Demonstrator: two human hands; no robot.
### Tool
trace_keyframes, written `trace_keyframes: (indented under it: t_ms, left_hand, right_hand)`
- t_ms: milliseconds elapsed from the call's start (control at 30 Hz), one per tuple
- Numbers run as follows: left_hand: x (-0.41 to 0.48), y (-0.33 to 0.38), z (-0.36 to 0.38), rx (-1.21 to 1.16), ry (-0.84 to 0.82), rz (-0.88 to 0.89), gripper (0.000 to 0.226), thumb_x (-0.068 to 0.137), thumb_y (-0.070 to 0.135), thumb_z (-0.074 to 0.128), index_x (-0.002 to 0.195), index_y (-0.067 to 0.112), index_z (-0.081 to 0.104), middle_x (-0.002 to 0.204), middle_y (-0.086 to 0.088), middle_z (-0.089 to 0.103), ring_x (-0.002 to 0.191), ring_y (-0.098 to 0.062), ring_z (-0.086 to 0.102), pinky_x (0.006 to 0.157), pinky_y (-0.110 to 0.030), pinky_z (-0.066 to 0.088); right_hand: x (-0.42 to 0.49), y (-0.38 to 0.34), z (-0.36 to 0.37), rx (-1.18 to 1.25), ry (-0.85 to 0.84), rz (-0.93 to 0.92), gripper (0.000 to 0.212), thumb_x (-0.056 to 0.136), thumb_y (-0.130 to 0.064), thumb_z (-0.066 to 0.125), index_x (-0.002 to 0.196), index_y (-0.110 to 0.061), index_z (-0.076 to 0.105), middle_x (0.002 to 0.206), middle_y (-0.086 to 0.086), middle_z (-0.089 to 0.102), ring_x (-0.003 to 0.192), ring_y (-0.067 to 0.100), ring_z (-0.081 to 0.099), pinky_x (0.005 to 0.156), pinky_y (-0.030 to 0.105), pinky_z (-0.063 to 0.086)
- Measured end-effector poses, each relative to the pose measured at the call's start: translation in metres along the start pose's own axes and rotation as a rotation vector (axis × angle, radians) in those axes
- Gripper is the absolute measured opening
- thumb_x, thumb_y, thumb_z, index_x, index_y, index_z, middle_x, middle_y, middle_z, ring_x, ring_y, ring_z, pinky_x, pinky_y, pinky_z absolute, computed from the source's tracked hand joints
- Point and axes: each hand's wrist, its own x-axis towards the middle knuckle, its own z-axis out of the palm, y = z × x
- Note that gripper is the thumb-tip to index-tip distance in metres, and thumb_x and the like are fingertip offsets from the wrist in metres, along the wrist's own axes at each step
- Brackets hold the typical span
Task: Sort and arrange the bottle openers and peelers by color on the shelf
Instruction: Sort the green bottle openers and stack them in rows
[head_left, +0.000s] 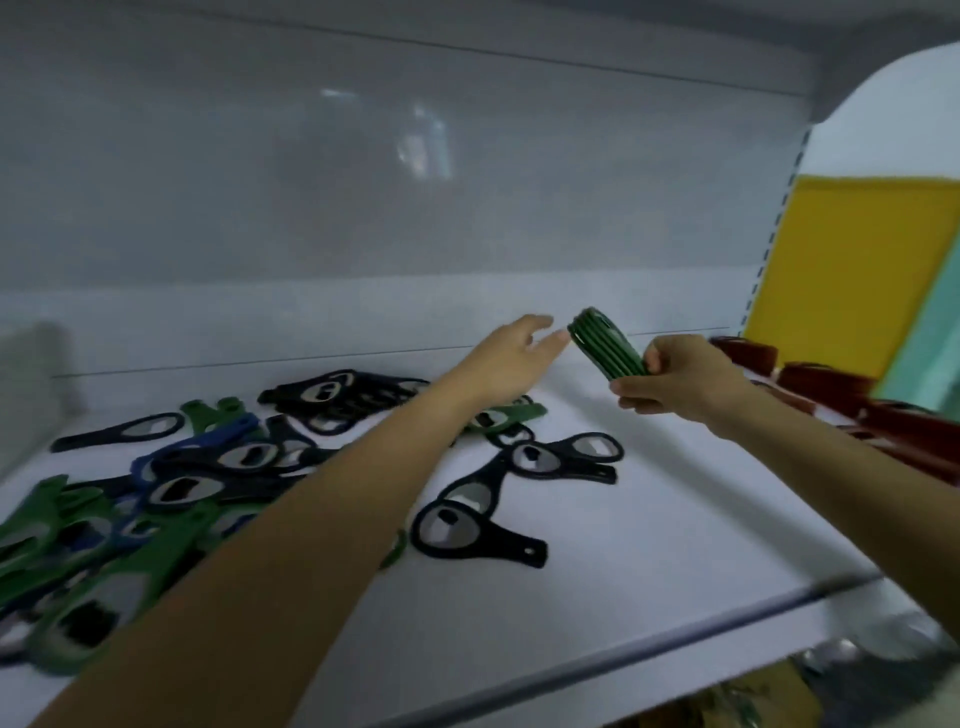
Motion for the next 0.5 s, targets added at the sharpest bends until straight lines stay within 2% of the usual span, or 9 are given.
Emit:
trace_keyframes:
  t_ms: [67, 167, 267, 333, 433, 500]
  left_hand:
    - [0.016, -0.002, 0.028, 0.184, -0.083, -0.008, 0.049, 0.099, 0.036, 0.039, 0.142, 0.015, 0.035, 0.147, -0.008, 0.036, 0.133, -0.021, 0.038, 0.101, -0.024, 0.030]
    - [0.028, -0.012, 0.063, 0.407, -0.182, -0.004, 0.048, 0.100, 0.036, 0.036, 0.143, 0.013, 0.035, 0.149, -0.010, 0.034, 0.134, -0.025, 0.035, 0.108, -0.029, 0.026]
    - [0.031, -0.023, 0.080, 0.596, -0.190, 0.019, 0.044, 0.099, 0.040, 0.033, 0.133, 0.015, 0.047, 0.140, -0.010, 0.045, 0.125, -0.029, 0.043, 0.103, -0.037, 0.036]
    - [0.033, -0.027, 0.082, 0.624, -0.154, 0.037, 0.042, 0.099, 0.040, 0.035, 0.131, 0.018, 0.050, 0.135, -0.008, 0.050, 0.121, -0.028, 0.047, 0.100, -0.036, 0.038]
    - [0.031, -0.028, 0.081, 0.599, -0.117, 0.053, 0.040, 0.098, 0.037, 0.038, 0.131, 0.020, 0.051, 0.133, -0.005, 0.052, 0.120, -0.025, 0.048, 0.100, -0.034, 0.037]
    - [0.030, -0.027, 0.082, 0.590, -0.100, 0.060, 0.039, 0.097, 0.036, 0.039, 0.130, 0.020, 0.052, 0.132, -0.005, 0.052, 0.120, -0.025, 0.048, 0.100, -0.034, 0.037]
  right_hand:
    - [0.011, 0.017, -0.015, -0.107, 0.057, 0.066, 0.021, 0.073, -0.004, 0.075, 0.077, 0.001, 0.055, 0.079, 0.022, 0.068, 0.075, 0.034, 0.069, 0.075, 0.046, 0.057]
    - [0.028, 0.035, -0.024, -0.281, 0.126, 0.103, 0.034, 0.076, -0.007, 0.073, 0.061, -0.009, 0.042, 0.074, 0.016, 0.064, 0.060, 0.024, 0.063, 0.061, 0.032, 0.055]
    - [0.048, 0.041, -0.022, -0.502, 0.126, 0.106, 0.028, 0.078, -0.015, 0.070, 0.066, -0.014, 0.045, 0.079, 0.009, 0.060, 0.070, 0.021, 0.055, 0.056, 0.026, 0.045]
    - [0.064, 0.043, -0.019, -0.607, 0.118, 0.113, 0.015, 0.079, -0.017, 0.067, 0.081, -0.010, 0.054, 0.085, 0.009, 0.060, 0.078, 0.022, 0.054, 0.062, 0.027, 0.045]
    - [0.083, 0.047, -0.014, -0.725, 0.105, 0.135, 0.022, 0.082, -0.011, 0.061, 0.102, -0.004, 0.058, 0.093, 0.012, 0.062, 0.086, 0.026, 0.060, 0.075, 0.032, 0.052]
    - [0.090, 0.050, -0.010, -0.790, 0.092, 0.145, 0.022, 0.084, -0.005, 0.055, 0.106, -0.002, 0.057, 0.094, 0.011, 0.060, 0.086, 0.025, 0.058, 0.073, 0.031, 0.050]
